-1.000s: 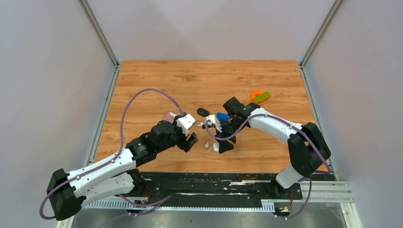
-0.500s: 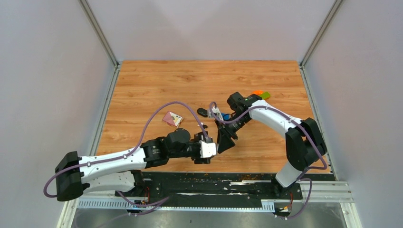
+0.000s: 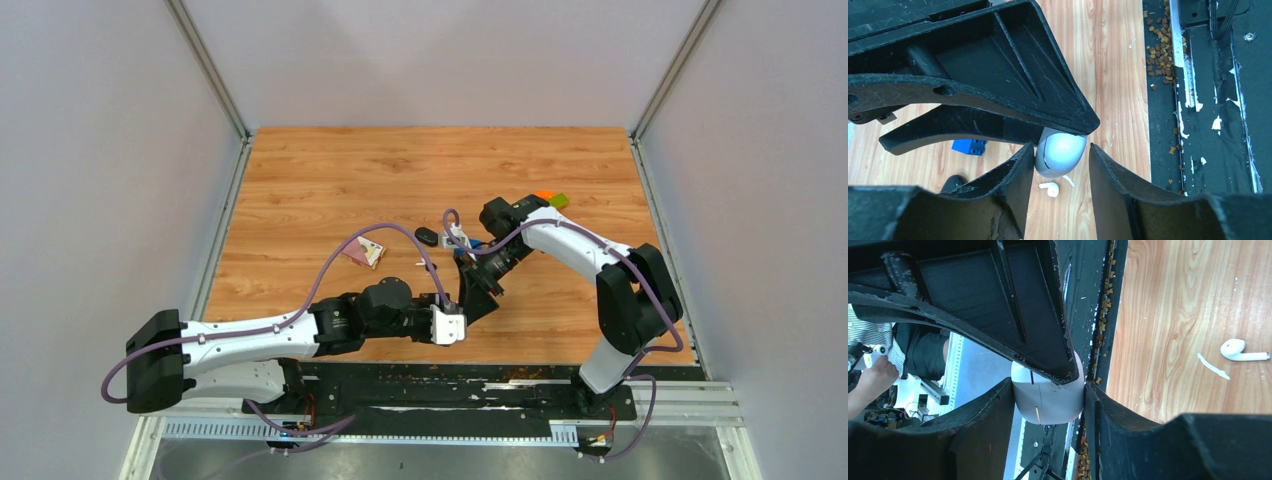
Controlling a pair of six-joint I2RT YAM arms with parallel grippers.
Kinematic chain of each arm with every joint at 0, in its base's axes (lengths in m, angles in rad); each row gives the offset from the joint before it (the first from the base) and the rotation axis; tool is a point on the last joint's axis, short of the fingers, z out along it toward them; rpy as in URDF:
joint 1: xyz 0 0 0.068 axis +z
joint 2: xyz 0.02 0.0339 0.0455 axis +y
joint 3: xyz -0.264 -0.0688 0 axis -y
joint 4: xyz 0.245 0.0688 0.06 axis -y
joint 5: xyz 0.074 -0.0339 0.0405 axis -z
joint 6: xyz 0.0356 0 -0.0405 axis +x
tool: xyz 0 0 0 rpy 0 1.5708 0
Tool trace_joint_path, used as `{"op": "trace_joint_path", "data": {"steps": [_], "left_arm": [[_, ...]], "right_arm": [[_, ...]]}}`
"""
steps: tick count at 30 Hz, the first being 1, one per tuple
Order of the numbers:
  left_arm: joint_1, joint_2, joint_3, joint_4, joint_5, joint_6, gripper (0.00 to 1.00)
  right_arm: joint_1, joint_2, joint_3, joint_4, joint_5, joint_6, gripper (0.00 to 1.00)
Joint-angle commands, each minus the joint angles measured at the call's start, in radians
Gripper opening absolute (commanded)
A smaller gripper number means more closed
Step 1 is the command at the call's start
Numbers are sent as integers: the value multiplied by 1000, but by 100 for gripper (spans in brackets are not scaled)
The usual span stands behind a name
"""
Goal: Insert the wireless bluetooth earbuds into the charging case
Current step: Pick up the charging case at the center of the board.
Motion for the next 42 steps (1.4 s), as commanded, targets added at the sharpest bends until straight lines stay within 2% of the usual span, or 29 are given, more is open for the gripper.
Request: {"op": "trace_joint_path", "data": {"steps": [1, 6, 8, 11, 16, 19, 23, 28, 33, 42], "left_arm": [[-11, -3, 13, 68, 1, 16, 48], [-11, -6, 9, 84, 6, 0, 30], [-12, -6, 1, 98, 6, -19, 26], [-12, -17, -31, 144, 8, -70, 23], [-12, -53, -82, 198, 31, -214, 19], [-11, -83, -121, 230, 34, -299, 18], [-11, -104, -139, 236, 5, -379, 13], [-10, -56, -113, 254, -13, -445, 10], [-4, 57, -57, 324, 20, -519, 10], [24, 165, 24, 407, 37, -558, 11]], "right_arm": [[-3, 6, 33, -36, -66, -58, 25], [-2, 7, 34, -38, -72, -49, 29], [-2, 5, 36, -39, -74, -40, 33], [-3, -2, 45, -37, -52, -20, 53], [-59, -57, 94, 18, 45, 81, 63], [-121, -144, 100, 142, 137, 196, 63], [-152, -280, 66, 291, 290, 230, 61], [-152, -325, 56, 240, 293, 169, 51], [-153, -339, 75, 74, 223, 17, 51], [-152, -414, -28, -9, 234, -74, 55]]}}
